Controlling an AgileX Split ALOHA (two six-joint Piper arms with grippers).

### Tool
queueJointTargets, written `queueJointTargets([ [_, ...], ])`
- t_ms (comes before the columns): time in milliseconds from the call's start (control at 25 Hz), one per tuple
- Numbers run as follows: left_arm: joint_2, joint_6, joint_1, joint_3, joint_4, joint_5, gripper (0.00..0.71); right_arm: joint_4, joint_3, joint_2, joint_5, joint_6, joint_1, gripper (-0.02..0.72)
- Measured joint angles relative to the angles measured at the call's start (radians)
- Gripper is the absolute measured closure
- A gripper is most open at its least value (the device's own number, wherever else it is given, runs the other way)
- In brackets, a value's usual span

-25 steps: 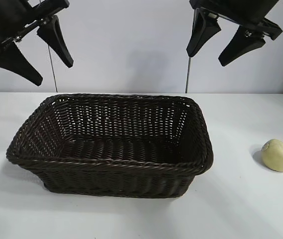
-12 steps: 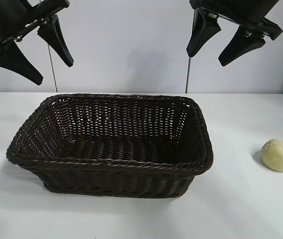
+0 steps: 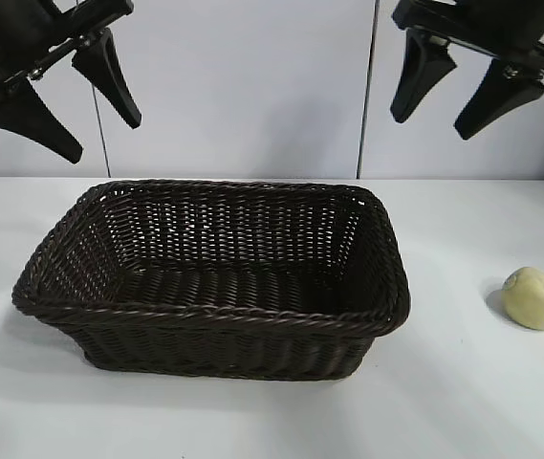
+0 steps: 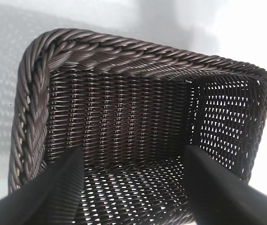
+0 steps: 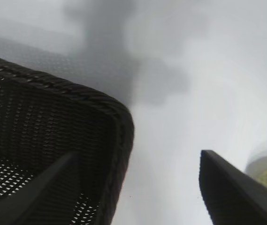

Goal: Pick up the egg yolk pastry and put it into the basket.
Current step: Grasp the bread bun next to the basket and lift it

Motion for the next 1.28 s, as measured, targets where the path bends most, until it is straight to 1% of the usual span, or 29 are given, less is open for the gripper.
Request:
queueJointTargets([
  [160, 0.0, 0.0, 0.0, 0.0, 0.0, -0.001, 0.258, -0.012, 0.0, 0.0, 0.045, 0.001, -0.077, 0.185],
  [280, 0.0, 0.0, 0.0, 0.0, 0.0, -0.001, 0.258, -0.037, 0.0, 0.001, 0.07, 0.003, -0.11, 0.185],
  [440, 0.0, 0.0, 0.0, 0.0, 0.0, -0.001, 0.258, -0.081, 0.0, 0.03, 0.098, 0.022, -0.113, 0.185],
  [640, 0.0, 0.0, 0.0, 0.0, 0.0, -0.001, 0.258, -0.096, 0.0, 0.105, 0.103, 0.045, -0.111, 0.185],
  [920, 0.0, 0.0, 0.0, 0.0, 0.0, -0.001, 0.258, -0.179, 0.0, 0.213, 0.129, 0.106, -0.11, 0.185],
  [1120, 0.0, 0.0, 0.0, 0.0, 0.0, -0.001, 0.258, -0.193, 0.0, 0.267, 0.16, 0.111, -0.11, 0.185],
  [1280, 0.0, 0.0, 0.0, 0.0, 0.0, -0.001, 0.258, -0.226, 0.0, 0.3, 0.167, 0.125, -0.11, 0.185],
])
